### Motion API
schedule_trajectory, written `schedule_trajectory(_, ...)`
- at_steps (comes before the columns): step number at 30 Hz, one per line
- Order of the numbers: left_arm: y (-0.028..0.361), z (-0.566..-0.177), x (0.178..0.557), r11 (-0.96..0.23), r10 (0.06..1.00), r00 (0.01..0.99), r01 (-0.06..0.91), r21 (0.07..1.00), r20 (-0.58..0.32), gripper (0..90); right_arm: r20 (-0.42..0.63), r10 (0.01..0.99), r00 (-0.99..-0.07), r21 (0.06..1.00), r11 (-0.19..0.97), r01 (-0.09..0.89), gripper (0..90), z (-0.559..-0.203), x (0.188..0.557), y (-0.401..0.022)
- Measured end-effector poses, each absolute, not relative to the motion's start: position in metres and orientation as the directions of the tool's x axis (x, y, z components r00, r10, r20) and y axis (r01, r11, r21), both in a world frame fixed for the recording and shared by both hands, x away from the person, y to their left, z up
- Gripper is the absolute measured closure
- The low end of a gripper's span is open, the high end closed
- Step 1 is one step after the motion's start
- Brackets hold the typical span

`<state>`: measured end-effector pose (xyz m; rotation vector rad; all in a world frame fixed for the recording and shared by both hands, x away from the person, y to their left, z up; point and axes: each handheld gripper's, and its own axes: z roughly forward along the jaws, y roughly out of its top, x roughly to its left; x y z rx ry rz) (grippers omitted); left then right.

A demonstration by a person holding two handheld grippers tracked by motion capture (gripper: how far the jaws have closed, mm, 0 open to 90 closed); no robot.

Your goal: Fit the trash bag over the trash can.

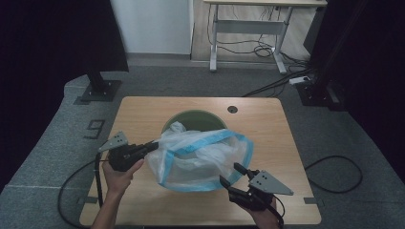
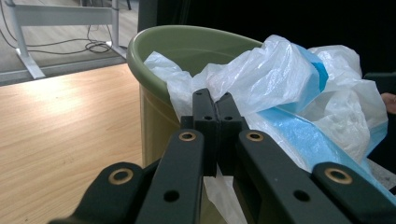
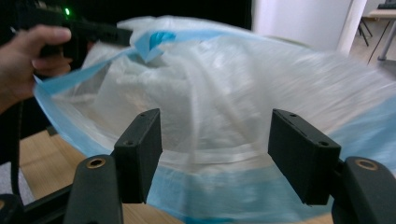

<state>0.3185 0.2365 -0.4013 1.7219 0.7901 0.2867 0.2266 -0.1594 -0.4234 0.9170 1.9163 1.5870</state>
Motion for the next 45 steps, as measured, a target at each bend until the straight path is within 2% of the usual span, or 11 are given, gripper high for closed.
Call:
schedule_trajectory(1,0.236,-0.401,0.319,-0.111,0.637,0.742,0.355,0.928,-0.208,90.0,0.038,0.759,-0.650,0.974,0.117,0.194,35.6,-0.425,0.228,-0.155)
schedule_trajectory(2,0.236,-0.401,0.319,-0.111,0.638,0.742,0.356,0.928,-0.208,90.0,0.015,0.779,-0.627,0.968,0.145,0.203,43.4,-0.430,0.232,-0.149)
schedule_trajectory(3,0.236,-0.401,0.319,-0.112,0.638,0.741,0.356,0.928,-0.208,90.0,0.015,0.779,-0.627,0.968,0.145,0.203,43.4,-0.430,0.232,-0.149)
schedule_trajectory(7,0.239,-0.404,0.322,-0.111,0.645,0.733,0.368,0.923,-0.214,90.0,-0.024,0.801,-0.599,0.960,0.186,0.210,79.7,-0.441,0.246,-0.147)
schedule_trajectory(9,0.240,-0.407,0.324,-0.111,0.650,0.728,0.375,0.921,-0.218,90.0,-0.101,0.804,-0.586,0.950,0.253,0.184,88.5,-0.445,0.248,-0.143)
schedule_trajectory(16,0.241,-0.421,0.339,-0.113,0.689,0.687,0.418,0.901,-0.232,90.0,-0.186,0.782,-0.595,0.918,0.354,0.178,88.8,-0.464,0.256,-0.128)
schedule_trajectory(30,0.235,-0.427,0.371,-0.093,0.731,0.630,0.470,0.878,-0.260,90.0,-0.138,0.731,-0.668,0.912,0.357,0.202,85.3,-0.491,0.262,-0.127)
schedule_trajectory(33,0.234,-0.426,0.370,-0.105,0.729,0.638,0.463,0.880,-0.249,90.0,-0.142,0.709,-0.690,0.925,0.343,0.162,69.2,-0.484,0.247,-0.136)
schedule_trajectory(35,0.235,-0.426,0.369,-0.107,0.729,0.639,0.459,0.882,-0.244,90.0,-0.173,0.697,-0.696,0.931,0.346,0.116,64.6,-0.474,0.233,-0.145)
schedule_trajectory(40,0.235,-0.425,0.369,-0.103,0.729,0.638,0.458,0.883,-0.247,90.0,-0.170,0.742,-0.648,0.954,0.289,0.080,63.2,-0.438,0.219,-0.173)
schedule_trajectory(45,0.234,-0.424,0.369,-0.110,0.720,0.648,0.461,0.880,-0.249,90.0,-0.131,0.790,-0.599,0.969,0.229,0.091,59.8,-0.414,0.244,-0.198)
